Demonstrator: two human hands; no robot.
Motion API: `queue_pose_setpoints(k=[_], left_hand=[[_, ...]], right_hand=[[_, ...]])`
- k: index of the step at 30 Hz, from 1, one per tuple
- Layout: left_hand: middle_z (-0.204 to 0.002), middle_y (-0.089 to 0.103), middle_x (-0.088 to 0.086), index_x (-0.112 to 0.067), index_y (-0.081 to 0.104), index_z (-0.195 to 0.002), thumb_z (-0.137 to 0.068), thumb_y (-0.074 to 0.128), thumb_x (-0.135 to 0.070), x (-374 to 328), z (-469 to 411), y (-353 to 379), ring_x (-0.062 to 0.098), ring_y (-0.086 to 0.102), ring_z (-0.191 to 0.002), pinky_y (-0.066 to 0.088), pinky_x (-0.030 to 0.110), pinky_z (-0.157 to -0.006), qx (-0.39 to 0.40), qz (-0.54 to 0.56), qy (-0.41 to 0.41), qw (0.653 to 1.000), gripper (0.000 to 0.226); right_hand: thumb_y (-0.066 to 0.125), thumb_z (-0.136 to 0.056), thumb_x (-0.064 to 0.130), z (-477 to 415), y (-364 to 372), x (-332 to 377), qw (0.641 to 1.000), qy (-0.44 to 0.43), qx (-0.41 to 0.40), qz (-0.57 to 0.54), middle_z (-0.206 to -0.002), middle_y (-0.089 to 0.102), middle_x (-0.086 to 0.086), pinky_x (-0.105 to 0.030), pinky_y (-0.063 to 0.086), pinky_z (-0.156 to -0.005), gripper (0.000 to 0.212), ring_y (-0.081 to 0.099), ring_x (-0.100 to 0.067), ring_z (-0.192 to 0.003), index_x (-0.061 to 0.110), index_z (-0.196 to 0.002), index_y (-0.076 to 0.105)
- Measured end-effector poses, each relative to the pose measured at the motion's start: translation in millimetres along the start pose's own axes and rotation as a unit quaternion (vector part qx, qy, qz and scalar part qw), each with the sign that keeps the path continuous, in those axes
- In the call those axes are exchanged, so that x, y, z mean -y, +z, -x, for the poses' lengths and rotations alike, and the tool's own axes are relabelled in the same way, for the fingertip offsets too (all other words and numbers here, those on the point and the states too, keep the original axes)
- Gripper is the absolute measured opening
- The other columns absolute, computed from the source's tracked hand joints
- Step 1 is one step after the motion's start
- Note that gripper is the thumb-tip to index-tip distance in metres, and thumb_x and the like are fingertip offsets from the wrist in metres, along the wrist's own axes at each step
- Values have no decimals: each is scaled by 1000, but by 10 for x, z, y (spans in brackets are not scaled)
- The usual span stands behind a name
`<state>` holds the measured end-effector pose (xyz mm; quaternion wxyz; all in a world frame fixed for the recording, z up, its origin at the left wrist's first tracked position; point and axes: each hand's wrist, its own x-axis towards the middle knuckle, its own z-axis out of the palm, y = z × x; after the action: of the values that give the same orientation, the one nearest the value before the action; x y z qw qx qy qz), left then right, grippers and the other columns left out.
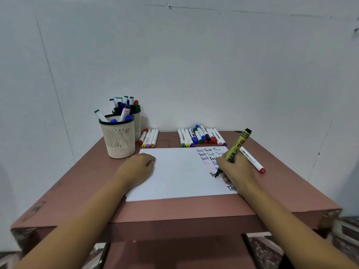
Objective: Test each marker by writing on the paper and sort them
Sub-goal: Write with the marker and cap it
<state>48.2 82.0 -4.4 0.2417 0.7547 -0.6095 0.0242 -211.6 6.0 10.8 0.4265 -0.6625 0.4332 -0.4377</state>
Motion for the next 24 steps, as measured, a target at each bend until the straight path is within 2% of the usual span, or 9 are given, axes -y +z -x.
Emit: queue_pose_setpoints(k=[4,10,15,20,24], left_hand=[[-106,64,12,3,62,-99,-93,41,-13,3,-4,8,25,56,-101,41,38,-88,-3,1,-2,1000,27],[-107,64,13,2,62,-100,-93,40,-14,-13,3,2,26,56,-102,42,37,-87,-11,-4,-3,1000,28],[-107,65,11,1,63,-99,-93,40,-13,-1,6,2,26,56,-103,43,38,-88,-18,0,8,1000,27],[-108,65,9,-2,64,-100,-93,41,-14,-4,0,-1,25,56,-103,44,38,-90,-20,-2,8,1000,27],[-107,64,12,1,62,-99,-92,41,-14,0,-8,5,26,56,-101,43,38,-87,-16,2,1,1000,27]], right_hand=[[56,-84,6,27,4,11,1000,-13,4,10,-59,44,-11,-24,33,-43,20,41,-21,-48,12,-70,43],[57,-85,7,62,18,23,1000,-25,13,12,-60,47,-10,-29,36,-47,18,46,-23,-53,12,-72,45],[60,-84,9,40,22,-8,999,-39,-15,33,-61,46,-11,-28,36,-51,22,44,-23,-54,13,-69,44],[57,-86,8,34,3,-15,1000,-14,-4,-9,-58,45,-6,-26,35,-46,21,42,-22,-50,14,-70,44],[58,-85,7,40,20,-12,1000,-28,1,5,-59,42,-8,-27,33,-46,24,41,-22,-50,14,-67,43]])
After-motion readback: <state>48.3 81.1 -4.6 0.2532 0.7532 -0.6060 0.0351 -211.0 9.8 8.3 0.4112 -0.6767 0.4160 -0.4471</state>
